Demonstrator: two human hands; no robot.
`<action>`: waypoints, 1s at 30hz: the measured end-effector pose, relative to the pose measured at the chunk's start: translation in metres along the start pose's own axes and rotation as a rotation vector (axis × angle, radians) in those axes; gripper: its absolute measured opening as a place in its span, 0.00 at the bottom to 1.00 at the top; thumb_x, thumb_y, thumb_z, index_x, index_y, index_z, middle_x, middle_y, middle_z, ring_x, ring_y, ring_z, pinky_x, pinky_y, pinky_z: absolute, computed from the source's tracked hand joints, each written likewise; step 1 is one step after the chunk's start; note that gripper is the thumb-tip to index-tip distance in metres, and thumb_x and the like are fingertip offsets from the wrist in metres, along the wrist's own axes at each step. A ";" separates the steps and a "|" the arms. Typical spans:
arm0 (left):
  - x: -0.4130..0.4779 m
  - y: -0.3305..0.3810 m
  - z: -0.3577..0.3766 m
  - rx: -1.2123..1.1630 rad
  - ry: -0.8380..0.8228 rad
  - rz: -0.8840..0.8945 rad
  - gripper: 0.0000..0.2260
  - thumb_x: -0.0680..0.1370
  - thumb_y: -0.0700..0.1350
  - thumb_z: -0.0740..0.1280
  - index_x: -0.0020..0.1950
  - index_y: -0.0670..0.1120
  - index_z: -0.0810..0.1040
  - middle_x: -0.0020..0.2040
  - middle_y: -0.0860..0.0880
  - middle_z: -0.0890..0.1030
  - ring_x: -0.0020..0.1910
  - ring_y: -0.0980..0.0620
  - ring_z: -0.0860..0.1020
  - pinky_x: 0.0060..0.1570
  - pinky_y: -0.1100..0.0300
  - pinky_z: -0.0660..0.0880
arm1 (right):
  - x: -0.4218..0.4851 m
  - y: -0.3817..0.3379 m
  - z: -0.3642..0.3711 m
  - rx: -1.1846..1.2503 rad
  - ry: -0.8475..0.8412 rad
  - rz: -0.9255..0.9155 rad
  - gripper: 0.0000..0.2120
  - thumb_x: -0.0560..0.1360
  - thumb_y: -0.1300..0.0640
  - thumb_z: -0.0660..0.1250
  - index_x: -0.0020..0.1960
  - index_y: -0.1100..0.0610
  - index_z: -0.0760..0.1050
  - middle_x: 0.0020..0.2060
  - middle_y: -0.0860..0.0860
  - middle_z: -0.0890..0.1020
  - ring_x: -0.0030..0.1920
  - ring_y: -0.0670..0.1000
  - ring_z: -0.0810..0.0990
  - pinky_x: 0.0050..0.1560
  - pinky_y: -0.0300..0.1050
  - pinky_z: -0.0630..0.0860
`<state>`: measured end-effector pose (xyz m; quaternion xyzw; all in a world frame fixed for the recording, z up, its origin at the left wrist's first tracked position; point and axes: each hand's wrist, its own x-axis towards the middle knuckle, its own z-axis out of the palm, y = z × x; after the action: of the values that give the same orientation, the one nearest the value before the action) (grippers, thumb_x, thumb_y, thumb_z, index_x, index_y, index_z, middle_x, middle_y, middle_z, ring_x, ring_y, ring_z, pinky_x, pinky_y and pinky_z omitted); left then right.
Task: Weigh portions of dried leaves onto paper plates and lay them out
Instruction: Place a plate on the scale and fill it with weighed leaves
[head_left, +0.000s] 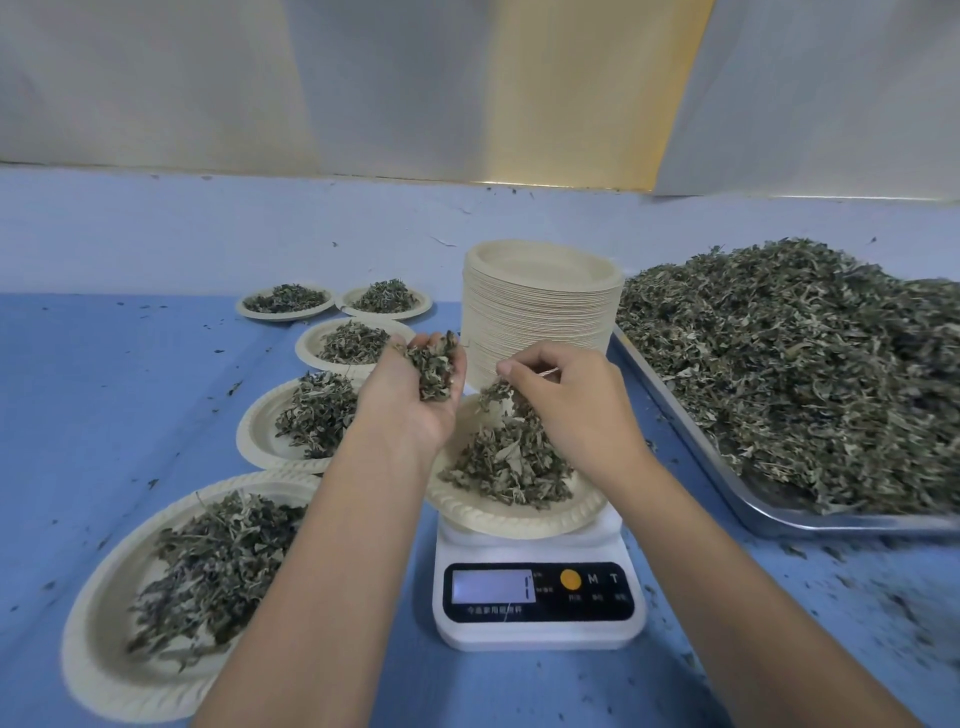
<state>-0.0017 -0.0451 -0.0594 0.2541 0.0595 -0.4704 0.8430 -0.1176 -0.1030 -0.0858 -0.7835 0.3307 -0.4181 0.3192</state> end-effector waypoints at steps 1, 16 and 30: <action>0.000 0.000 0.000 -0.002 0.002 0.000 0.14 0.83 0.44 0.56 0.39 0.42 0.69 0.19 0.47 0.74 0.32 0.50 0.75 0.27 0.60 0.78 | 0.000 0.000 0.000 -0.003 0.015 -0.004 0.06 0.76 0.53 0.68 0.44 0.53 0.82 0.32 0.40 0.78 0.33 0.35 0.74 0.34 0.28 0.68; 0.000 -0.018 0.001 0.355 -0.059 -0.061 0.09 0.81 0.42 0.59 0.43 0.43 0.74 0.39 0.46 0.79 0.38 0.51 0.78 0.36 0.63 0.75 | 0.003 -0.015 0.007 0.789 0.107 0.129 0.04 0.77 0.60 0.67 0.45 0.56 0.81 0.42 0.49 0.83 0.47 0.47 0.80 0.52 0.45 0.77; -0.017 -0.025 0.008 0.375 0.010 -0.066 0.11 0.80 0.41 0.60 0.37 0.42 0.72 0.35 0.43 0.75 0.36 0.48 0.75 0.41 0.55 0.75 | -0.005 -0.008 0.017 0.200 0.091 -0.098 0.04 0.76 0.58 0.68 0.46 0.51 0.81 0.43 0.44 0.83 0.47 0.41 0.80 0.50 0.38 0.76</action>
<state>-0.0324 -0.0464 -0.0558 0.4069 -0.0167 -0.4994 0.7647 -0.1026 -0.0901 -0.0893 -0.7433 0.2630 -0.4990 0.3597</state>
